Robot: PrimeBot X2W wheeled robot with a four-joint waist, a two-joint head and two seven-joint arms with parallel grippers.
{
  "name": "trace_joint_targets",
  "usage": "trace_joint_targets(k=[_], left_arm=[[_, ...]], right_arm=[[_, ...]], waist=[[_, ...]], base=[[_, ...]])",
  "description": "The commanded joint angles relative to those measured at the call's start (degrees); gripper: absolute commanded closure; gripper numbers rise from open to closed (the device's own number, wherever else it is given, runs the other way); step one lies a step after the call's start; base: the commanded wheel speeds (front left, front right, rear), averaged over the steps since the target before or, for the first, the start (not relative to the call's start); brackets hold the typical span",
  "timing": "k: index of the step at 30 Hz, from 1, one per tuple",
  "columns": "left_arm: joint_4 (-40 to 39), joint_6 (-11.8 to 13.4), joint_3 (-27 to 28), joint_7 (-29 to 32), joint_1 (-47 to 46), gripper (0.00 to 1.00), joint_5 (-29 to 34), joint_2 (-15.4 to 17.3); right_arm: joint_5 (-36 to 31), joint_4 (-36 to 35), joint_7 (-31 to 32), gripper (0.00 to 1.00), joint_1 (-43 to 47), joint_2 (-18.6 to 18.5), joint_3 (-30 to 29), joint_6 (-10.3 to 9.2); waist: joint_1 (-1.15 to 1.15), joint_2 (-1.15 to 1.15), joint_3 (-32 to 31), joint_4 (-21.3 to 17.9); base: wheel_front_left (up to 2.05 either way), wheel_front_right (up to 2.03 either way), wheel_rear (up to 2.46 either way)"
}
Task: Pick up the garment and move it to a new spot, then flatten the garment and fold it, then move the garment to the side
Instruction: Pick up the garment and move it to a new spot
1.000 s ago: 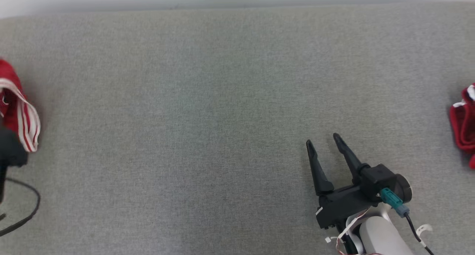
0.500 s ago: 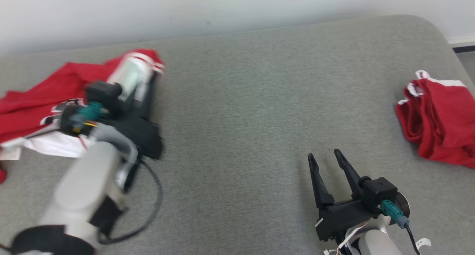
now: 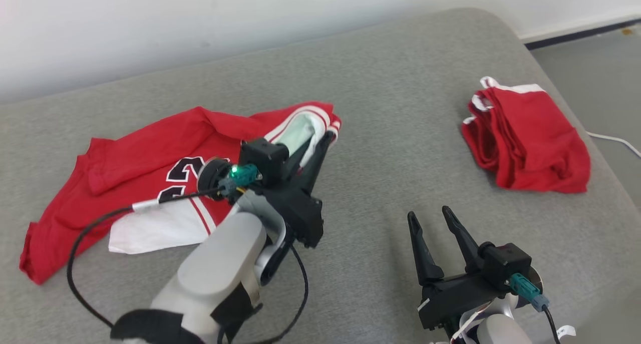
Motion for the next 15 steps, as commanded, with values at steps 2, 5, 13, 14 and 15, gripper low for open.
trace_joint_targets(k=[2,5,13,14,15], left_arm=[[1.4,0.6,0.1,-0.6,-2.8,1.00,0.2,-0.3],[4.1,1.0,0.4,-0.7,-6.0,1.00,1.3,-0.3],[8.8,0.9,1.7,-0.8,-12.1,1.00,3.8,-0.2],[8.4,0.8,2.0,-0.8,-12.5,1.00,3.9,-0.2],[7.9,0.7,2.3,-0.8,-13.1,1.00,4.0,-0.3]], right_arm=[[0.9,-0.4,0.0,0.00,-0.3,0.2,0.8,-0.13],[1.4,-0.6,0.0,0.00,-1.1,0.2,1.5,-0.13],[2.9,-0.8,0.0,0.00,-2.0,0.2,2.5,-0.13],[3.0,-0.8,0.0,0.00,-2.1,0.2,2.5,-0.13],[3.1,-0.8,0.0,0.00,-2.2,0.2,2.5,-0.13]], waist=[[0.01,0.00,1.3,-3.2],[0.01,0.00,2.3,-4.6],[0.01,0.00,4.4,-6.6],[0.01,0.00,4.6,-6.6],[0.01,0.00,4.7,-6.6]], base=[[0.00,0.00,0.00],[0.00,0.00,0.00],[0.00,0.00,0.00],[0.00,0.00,0.00],[0.00,0.00,0.00]])
